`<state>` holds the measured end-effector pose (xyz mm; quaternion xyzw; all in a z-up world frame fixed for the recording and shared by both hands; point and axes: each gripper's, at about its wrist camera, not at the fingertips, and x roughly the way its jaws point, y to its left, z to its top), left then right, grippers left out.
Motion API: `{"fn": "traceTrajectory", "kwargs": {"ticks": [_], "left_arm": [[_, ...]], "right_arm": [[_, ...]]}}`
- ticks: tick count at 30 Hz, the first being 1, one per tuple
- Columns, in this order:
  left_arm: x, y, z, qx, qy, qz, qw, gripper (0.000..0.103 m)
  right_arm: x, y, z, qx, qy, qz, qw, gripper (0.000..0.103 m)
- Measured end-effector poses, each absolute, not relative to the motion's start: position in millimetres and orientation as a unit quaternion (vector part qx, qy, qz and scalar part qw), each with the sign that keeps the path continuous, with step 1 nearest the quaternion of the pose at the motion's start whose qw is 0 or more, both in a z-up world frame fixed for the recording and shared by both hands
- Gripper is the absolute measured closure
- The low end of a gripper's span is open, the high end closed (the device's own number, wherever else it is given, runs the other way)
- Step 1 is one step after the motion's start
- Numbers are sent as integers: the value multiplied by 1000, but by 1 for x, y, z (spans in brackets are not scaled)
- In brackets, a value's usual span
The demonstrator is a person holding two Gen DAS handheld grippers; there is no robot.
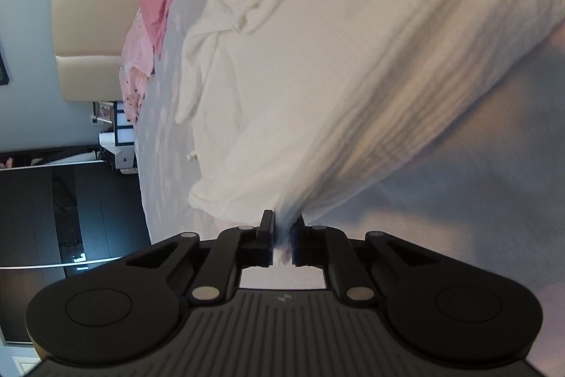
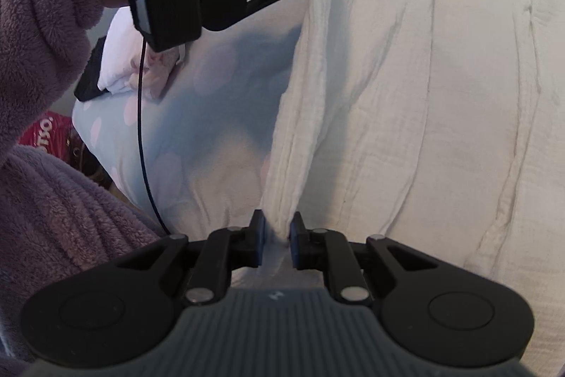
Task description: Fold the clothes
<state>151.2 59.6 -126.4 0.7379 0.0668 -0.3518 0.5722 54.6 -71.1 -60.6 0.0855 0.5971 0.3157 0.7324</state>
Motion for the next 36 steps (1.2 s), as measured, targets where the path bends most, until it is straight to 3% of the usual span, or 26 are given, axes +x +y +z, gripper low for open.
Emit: {"fn": "traceTrajectory", "kwargs": {"ticks": [7, 15, 30, 33, 36], "left_arm": [[151, 8, -104, 741, 37, -375, 556, 97], [161, -61, -123, 755, 43, -424, 498, 97], [191, -110, -157, 740, 163, -447, 475, 93], [199, -113, -152, 719, 184, -437, 508, 83], [207, -112, -137, 697, 196, -421, 546, 57]], "right_arm": [[43, -99, -57, 130, 590, 303, 737, 87], [42, -147, -72, 167, 601, 261, 737, 88], [52, -192, -98, 176, 620, 201, 738, 88], [52, -194, -99, 173, 618, 199, 741, 88], [51, -187, -99, 171, 618, 197, 742, 88]]}}
